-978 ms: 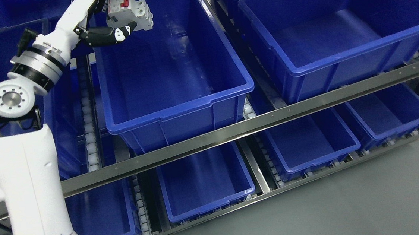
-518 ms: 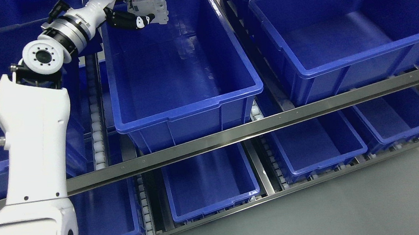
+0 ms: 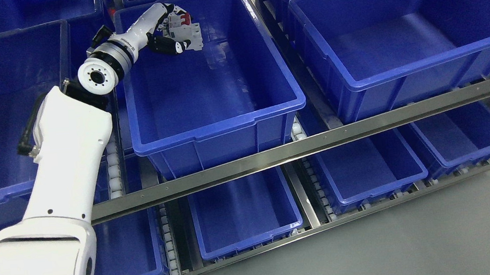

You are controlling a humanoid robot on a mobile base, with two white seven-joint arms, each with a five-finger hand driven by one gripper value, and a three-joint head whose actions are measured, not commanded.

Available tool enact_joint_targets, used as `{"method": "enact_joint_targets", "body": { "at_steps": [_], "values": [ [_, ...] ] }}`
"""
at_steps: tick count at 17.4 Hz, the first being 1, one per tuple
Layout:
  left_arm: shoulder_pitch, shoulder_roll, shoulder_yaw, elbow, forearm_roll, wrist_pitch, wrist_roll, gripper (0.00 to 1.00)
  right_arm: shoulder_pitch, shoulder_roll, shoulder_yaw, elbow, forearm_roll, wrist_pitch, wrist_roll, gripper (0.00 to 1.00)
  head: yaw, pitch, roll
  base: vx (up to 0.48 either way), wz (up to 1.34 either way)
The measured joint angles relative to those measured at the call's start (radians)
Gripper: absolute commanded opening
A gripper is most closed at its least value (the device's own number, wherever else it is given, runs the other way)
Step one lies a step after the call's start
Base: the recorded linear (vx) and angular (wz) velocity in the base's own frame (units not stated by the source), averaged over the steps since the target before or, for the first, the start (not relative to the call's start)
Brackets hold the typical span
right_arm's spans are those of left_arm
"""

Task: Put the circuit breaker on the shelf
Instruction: 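Open the left hand, release the breaker, and withdraw the hand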

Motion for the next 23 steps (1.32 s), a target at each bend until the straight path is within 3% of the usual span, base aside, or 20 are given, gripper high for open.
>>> {"method": "enact_joint_targets", "body": {
  "at_steps": [5,7,15,19,23],
  "values": [
    [-0.002,-0.014,-0.032,0.092,-0.001,0.005,0.044,0.50,0.000,0.000,0.000,0.000,0.000,0.000,0.000,1.00,0.0000,0.000,0.000,0.005,-0.02],
    [-0.004,-0.015,-0.040,0.118,-0.001,0.005,0.067,0.67,0.000,0.000,0.000,0.000,0.000,0.000,0.000,1.00,0.0000,0.000,0.000,0.027,-0.09],
    [-0.012,0.013,-0.027,0.153,0.006,0.008,0.106,0.99,0.000,0.000,0.000,0.000,0.000,0.000,0.000,1.00,0.0000,0.000,0.000,0.024,0.00],
    [-0.003,-0.010,0.174,0.091,0.050,-0.005,0.190,1.00,0.000,0.000,0.000,0.000,0.000,0.000,0.000,1.00,0.0000,0.000,0.000,0.000,0.00],
    [0.053,-0.034,0.325,-0.025,0.198,-0.018,0.242,1.00,0.000,0.000,0.000,0.000,0.000,0.000,0.000,1.00,0.0000,0.000,0.000,-0.021,0.02]
  ]
}}
